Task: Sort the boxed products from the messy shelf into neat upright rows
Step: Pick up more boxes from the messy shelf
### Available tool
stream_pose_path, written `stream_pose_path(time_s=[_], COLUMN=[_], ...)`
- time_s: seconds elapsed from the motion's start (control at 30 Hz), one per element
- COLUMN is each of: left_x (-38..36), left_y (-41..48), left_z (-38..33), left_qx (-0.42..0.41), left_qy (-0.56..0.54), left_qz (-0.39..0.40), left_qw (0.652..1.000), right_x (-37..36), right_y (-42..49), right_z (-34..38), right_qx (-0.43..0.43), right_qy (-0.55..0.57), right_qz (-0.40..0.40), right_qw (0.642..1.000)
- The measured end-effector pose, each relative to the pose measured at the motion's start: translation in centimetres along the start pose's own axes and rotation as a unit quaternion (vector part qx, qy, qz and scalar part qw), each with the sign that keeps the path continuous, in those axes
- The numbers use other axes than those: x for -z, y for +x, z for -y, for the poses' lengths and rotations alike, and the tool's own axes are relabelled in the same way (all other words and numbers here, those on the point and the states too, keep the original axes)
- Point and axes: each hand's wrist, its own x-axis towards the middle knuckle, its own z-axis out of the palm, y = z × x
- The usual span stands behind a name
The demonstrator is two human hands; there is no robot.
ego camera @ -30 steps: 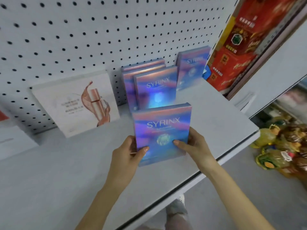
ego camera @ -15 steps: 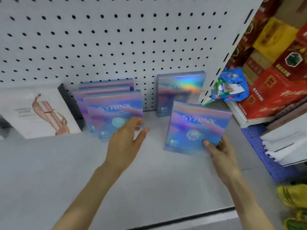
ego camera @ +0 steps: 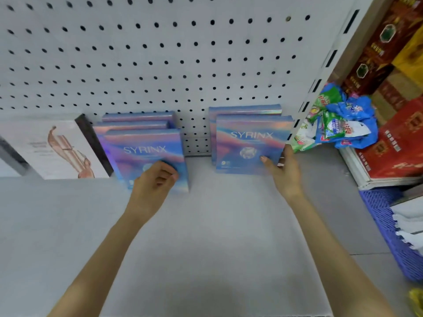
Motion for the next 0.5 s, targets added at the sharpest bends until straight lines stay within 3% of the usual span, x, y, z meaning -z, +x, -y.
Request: stream_pose_path(time_s=[0.23,0.5], left_x=[-0.3,0.4], left_y=[-0.5,-2.1], left_z=[0.4,1.7], left_qx=[-0.007,-0.001], left_qy=[-0.001,-0.006], left_qz=[-0.001,-0.019], left_qw=[1.000,1.000], right_x=[0.1,0.7], right_y=[0.4,1.4], right_z=[-0.5,-0.7], right_qx=[-0.011,-0.031], right_qy=[0.017,-0.015], right_qz=[-0.044,-0.004], right_qw=[0.999,0.999])
